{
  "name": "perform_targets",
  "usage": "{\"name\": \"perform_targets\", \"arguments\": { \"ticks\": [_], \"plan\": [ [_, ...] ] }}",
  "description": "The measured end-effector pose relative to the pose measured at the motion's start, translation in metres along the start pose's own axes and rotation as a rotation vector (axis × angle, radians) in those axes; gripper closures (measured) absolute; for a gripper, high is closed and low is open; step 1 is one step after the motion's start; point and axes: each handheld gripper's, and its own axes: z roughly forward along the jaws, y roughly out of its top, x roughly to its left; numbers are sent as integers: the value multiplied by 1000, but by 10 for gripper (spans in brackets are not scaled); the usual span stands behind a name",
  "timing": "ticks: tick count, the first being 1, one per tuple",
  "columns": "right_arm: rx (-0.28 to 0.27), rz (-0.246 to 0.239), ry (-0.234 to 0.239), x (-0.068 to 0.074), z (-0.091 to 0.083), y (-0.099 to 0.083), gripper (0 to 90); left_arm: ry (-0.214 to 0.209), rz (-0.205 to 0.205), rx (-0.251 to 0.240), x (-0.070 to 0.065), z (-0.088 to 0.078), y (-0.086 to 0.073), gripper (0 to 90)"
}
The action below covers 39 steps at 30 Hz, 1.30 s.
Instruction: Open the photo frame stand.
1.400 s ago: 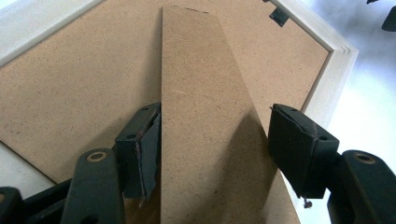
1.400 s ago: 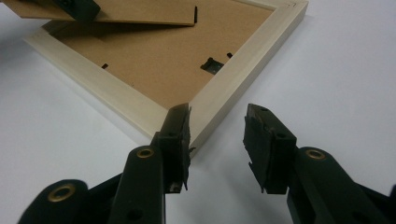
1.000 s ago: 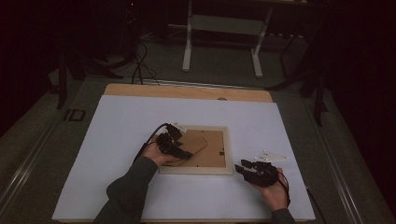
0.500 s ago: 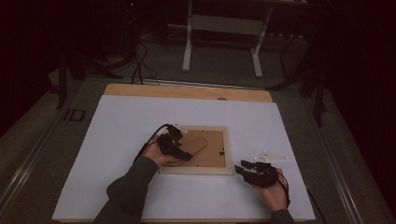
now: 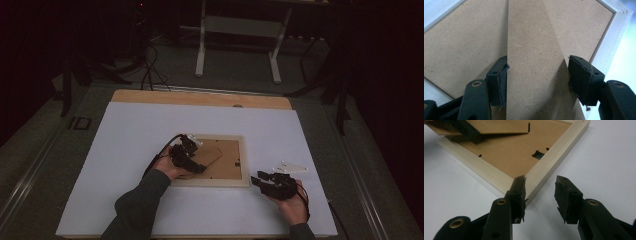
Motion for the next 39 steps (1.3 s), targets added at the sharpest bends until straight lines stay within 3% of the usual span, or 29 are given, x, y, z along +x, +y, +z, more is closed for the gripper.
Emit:
{"name": "perform_targets", "arguments": {
  "ticks": [9, 14, 26, 39],
  "plan": [
    [-16, -17, 4, -4, -5, 14, 599, 62, 31, -14, -6, 0, 0, 378],
    [-16, -27, -3, -8, -8, 22, 598, 76, 33, -21, -8, 1, -1, 379],
    [-33, -61, -17, -16, -14, 58, 598, 122, 63, -40, -16, -3, -2, 379],
    [20, -98, -26, -18, 0, 70, 597, 174, 91, -72, -26, -7, -5, 379]
  ]
}}
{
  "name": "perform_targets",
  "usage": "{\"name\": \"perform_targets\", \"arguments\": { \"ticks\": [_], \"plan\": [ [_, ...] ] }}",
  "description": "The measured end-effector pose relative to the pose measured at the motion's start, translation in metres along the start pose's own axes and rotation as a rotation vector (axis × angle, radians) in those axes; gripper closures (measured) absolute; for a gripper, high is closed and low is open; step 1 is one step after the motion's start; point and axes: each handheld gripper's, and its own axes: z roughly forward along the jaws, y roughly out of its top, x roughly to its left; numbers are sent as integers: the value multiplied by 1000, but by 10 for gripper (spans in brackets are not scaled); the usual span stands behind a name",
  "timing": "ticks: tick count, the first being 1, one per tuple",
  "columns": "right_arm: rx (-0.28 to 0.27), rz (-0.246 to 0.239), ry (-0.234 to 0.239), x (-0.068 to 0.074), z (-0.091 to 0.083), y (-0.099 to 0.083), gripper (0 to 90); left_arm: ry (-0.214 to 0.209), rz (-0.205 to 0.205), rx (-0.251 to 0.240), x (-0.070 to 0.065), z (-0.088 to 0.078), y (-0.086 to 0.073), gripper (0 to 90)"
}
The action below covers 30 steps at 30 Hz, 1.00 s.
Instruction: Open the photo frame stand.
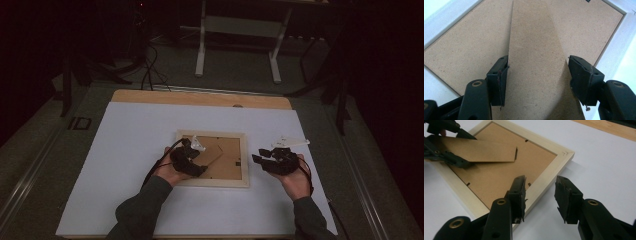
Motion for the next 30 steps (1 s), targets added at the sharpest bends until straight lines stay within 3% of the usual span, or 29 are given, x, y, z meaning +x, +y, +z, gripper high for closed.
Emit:
{"name": "perform_targets", "arguments": {
  "ticks": [20, 30],
  "plan": [
    [49, 19, -24, -14, 15, 11, 578, 82, 49, -58, -15, -7, -7, 379],
    [78, 48, 2, -18, 28, 14, 562, 135, 88, -100, -25, -12, -12, 379]
  ]
}}
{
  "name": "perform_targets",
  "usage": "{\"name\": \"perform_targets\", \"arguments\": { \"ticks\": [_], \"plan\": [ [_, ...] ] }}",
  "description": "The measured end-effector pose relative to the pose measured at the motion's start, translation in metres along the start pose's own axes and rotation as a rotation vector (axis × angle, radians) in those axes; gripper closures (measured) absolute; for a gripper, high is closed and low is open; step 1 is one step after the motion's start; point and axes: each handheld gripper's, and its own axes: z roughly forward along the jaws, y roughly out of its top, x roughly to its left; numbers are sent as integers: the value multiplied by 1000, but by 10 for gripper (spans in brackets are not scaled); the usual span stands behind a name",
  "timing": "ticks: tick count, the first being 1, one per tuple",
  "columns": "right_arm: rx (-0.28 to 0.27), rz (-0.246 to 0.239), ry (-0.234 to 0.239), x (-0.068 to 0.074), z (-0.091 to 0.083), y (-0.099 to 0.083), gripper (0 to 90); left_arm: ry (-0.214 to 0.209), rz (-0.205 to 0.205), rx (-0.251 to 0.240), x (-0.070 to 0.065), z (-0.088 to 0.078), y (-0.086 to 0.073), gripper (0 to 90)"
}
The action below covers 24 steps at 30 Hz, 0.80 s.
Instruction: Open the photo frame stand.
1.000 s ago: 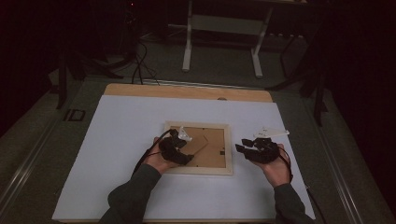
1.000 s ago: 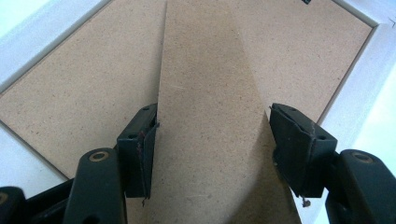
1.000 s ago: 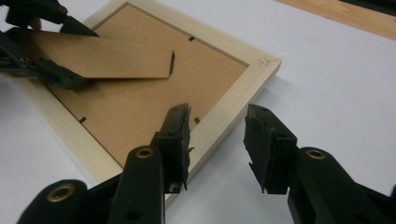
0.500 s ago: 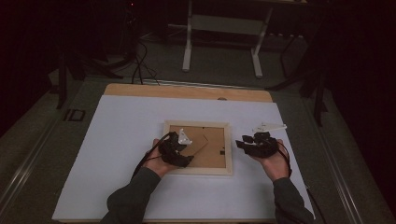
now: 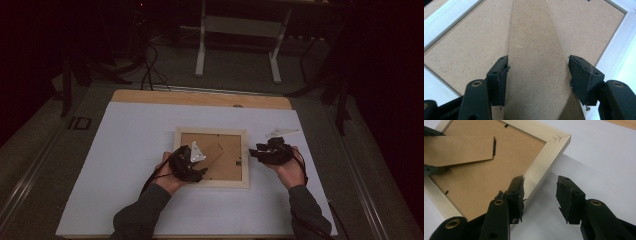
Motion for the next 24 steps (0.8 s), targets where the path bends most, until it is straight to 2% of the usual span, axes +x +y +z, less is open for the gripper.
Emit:
{"name": "perform_targets", "arguments": {
  "ticks": [11, 15, 19, 24],
  "plan": [
    [48, 48, 27, -2, 17, 9, 511, 36, 26, -30, -7, -4, -2, 378],
    [60, 96, 82, -7, 23, 11, 496, 67, 48, -59, -12, -6, -5, 379],
    [53, 148, 122, -11, 28, 13, 488, 80, 65, -72, -15, -8, -7, 379],
    [69, 169, 143, -10, 32, 16, 493, 91, 84, -90, -16, -9, -8, 378]
  ]
}}
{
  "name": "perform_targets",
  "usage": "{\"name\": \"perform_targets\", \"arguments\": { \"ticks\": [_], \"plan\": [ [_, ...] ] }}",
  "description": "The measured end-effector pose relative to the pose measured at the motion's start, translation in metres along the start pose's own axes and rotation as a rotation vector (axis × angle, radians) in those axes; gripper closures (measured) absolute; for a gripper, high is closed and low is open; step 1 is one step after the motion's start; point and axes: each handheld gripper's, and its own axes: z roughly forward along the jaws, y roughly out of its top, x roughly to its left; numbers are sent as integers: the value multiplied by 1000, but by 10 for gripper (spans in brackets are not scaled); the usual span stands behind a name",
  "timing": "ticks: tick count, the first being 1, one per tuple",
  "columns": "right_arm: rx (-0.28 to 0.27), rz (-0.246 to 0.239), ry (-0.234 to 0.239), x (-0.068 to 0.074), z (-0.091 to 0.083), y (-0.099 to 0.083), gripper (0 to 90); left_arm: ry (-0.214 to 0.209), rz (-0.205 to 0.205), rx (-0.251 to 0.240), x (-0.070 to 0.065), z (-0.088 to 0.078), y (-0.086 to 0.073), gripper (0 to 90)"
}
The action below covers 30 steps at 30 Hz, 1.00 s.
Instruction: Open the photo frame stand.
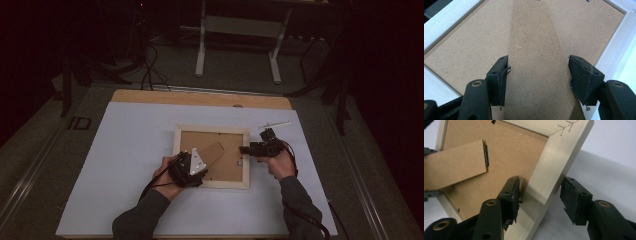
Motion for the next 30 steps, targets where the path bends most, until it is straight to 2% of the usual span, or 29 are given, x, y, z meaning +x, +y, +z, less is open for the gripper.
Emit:
{"name": "perform_targets", "arguments": {
  "ticks": [3, 5, 7, 11, 13, 17, 20, 22, 23, 24, 28, 29, 30],
  "plan": [
    [5, 59, 38, -5, -1, 0, 555, 0, -2, -9, 1, 0, -2, 377],
    [-6, 86, 59, -7, -2, -2, 564, 1, -3, -14, 1, 0, -3, 377],
    [-21, 92, 54, -6, -2, -3, 570, -4, -14, -12, 2, 1, -3, 377],
    [-39, 97, 40, -4, -2, -4, 574, -51, -67, -8, 8, 2, -3, 375],
    [-43, 99, 37, -4, -2, -4, 575, -96, -109, -8, 14, 1, -3, 375],
    [-52, 99, 36, -3, -2, -5, 575, -244, -269, -25, 33, -1, -8, 373],
    [-51, 95, 34, -3, -2, -5, 574, -319, -373, -18, 47, -1, -14, 364],
    [-51, 91, 32, -2, -2, -4, 574, -369, -414, -16, 55, -1, -17, 376],
    [-51, 91, 32, -2, -2, -4, 574, -369, -414, -16, 55, -1, -17, 371],
    [-52, 90, 32, -2, -3, -5, 574, -460, -472, 4, 61, 1, -20, 364],
    [-51, 88, 28, -2, -2, -4, 573, -487, -471, 22, 63, 2, -21, 413],
    [-51, 88, 28, -2, -2, -4, 573, -507, -474, 31, 63, 3, -21, 413],
    [-52, 87, 28, -2, -3, -4, 573, -524, -467, 44, 62, 5, -21, 456]
  ]
}}
